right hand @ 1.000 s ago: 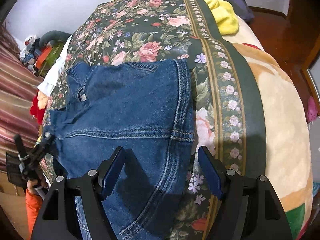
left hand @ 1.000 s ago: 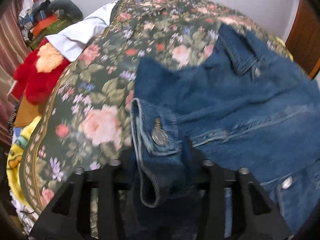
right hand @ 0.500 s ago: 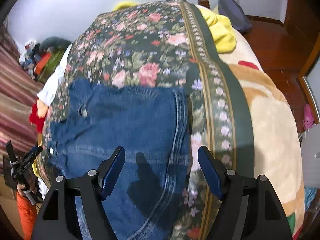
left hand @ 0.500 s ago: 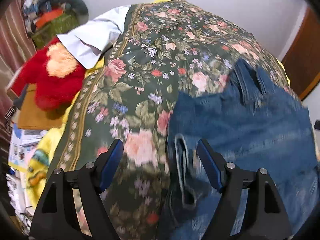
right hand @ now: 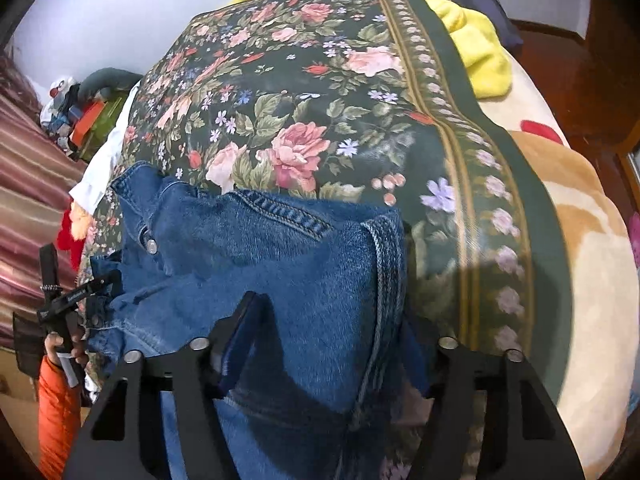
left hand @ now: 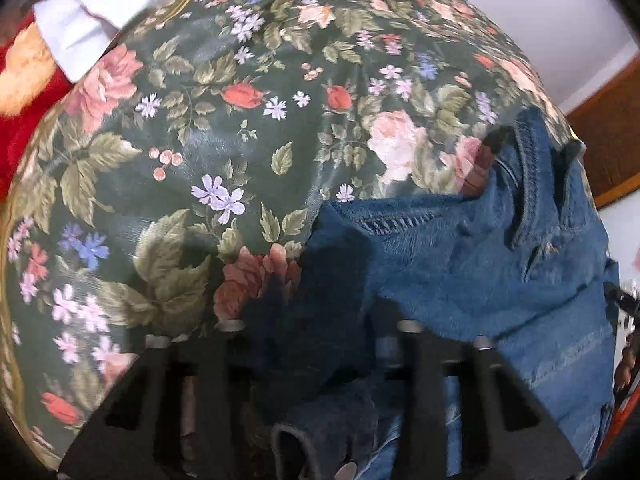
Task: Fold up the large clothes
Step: 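Grasp the jacket hem with the left tool and lift it toward the collar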
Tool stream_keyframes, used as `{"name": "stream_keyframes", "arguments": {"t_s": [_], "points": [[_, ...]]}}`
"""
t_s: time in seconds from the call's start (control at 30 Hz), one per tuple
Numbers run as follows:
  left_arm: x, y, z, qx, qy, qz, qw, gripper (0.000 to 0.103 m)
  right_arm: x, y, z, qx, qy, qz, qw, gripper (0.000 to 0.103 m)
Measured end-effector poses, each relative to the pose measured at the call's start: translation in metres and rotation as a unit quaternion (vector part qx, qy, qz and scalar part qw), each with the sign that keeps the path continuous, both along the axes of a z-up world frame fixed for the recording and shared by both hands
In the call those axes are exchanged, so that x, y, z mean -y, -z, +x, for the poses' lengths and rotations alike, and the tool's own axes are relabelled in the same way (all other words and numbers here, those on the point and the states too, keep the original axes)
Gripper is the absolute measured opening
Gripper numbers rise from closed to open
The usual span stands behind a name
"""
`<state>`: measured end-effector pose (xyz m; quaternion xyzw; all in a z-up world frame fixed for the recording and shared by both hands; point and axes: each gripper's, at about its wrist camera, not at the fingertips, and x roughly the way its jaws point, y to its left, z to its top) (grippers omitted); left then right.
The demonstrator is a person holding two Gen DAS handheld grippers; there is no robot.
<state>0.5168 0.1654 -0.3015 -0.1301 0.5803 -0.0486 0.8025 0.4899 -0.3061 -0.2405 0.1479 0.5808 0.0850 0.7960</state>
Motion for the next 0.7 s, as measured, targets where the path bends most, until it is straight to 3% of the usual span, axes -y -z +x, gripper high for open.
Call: {"name": "stream_keyframes", "arguments": {"t_s": [0.07,0.17,0.37,0.47,0.7], "points": [[0.006,-0.006,-0.003,0.016,-0.003,0.021,0.9996,0.02,-0.004,0.001,0.003,0.011,0.001,-0.014,1.0,0.035],[0.013,-0.03,-0.016,0.065,-0.004,0.062,0.9959,0.012,-0.009,-0.002,0.01,0.019,-0.002,-0.022,1.0,0.019],[-0.002,-0.086,-0.035,0.128,-0.011,0.088,0.9878,0.01,-0.037,-0.032,0.034,0.075,-0.038,-0.065,0.994,0.011],[-0.016,-0.098,-0.031,0.136,-0.02,0.107,0.9847,0.01,-0.064,-0.044,0.054,0.1,-0.067,-0.093,0.988,0.01],[-0.047,-0.053,-0.006,0.082,-0.041,0.139,0.9861,0.012,-0.099,-0.035,0.097,0.108,-0.093,-0.115,0.983,0.011]]}}
